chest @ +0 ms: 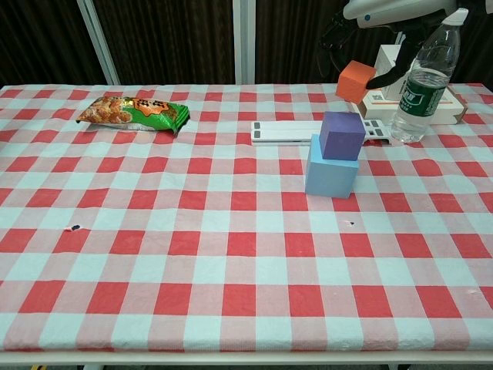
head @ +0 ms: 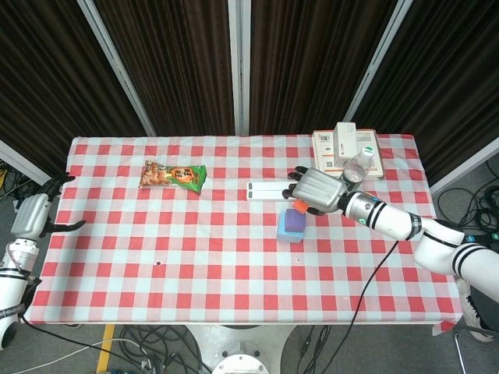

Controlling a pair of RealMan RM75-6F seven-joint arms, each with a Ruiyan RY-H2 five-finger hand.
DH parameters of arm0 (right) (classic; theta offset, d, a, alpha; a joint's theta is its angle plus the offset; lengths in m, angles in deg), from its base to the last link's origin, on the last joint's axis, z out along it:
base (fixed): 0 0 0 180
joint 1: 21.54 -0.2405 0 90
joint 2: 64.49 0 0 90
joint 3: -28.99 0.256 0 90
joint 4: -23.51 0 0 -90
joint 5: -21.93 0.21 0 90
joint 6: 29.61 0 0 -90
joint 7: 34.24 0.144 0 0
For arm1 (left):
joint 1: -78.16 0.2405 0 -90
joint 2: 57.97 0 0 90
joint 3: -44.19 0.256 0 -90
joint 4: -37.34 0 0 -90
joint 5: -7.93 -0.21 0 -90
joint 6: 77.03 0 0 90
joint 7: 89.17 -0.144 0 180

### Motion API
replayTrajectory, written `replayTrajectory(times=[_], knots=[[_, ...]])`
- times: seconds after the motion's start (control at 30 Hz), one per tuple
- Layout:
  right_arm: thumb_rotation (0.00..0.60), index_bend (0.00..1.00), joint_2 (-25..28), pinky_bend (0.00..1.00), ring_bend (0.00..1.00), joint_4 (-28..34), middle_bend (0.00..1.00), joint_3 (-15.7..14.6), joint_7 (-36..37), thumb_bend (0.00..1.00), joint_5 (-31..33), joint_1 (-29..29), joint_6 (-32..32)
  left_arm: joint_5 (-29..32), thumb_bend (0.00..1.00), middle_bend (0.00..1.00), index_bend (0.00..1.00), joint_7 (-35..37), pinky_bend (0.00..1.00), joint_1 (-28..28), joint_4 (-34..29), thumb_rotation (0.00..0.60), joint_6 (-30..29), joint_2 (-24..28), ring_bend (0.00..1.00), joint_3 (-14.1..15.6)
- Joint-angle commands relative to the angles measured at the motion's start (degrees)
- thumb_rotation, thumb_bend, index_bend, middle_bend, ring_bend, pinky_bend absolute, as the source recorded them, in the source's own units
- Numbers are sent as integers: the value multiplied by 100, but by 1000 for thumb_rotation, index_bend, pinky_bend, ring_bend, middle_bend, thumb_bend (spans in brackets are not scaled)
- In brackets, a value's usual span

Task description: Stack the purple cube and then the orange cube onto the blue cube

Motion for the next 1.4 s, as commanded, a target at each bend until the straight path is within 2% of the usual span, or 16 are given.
replayTrajectory(times=[0.03, 0.53, 0.87, 1.4], knots=[[600, 320, -142, 201, 178, -223, 443, -162, 229, 214, -195, -113, -215, 14, 78, 220, 236, -43, 286, -1, -14, 600, 13, -7, 157, -6], [600, 319, -303, 224, 178, -1038, 441, -686, 988, 200, -742, -298, -1196, 150, 79, 220, 236, -345, 286, -35, -149, 600, 60, -81, 157, -117], [600, 317, -634, 242, 178, -1868, 428, -1006, 1536, 180, -954, -330, -1707, 216, 79, 219, 236, -586, 286, -80, -226, 600, 102, -131, 157, -176], [600, 318, -930, 242, 178, -2310, 428, -1252, 1798, 176, -921, -334, -1950, 239, 78, 220, 236, -617, 286, -86, -190, 600, 143, -145, 157, -197]])
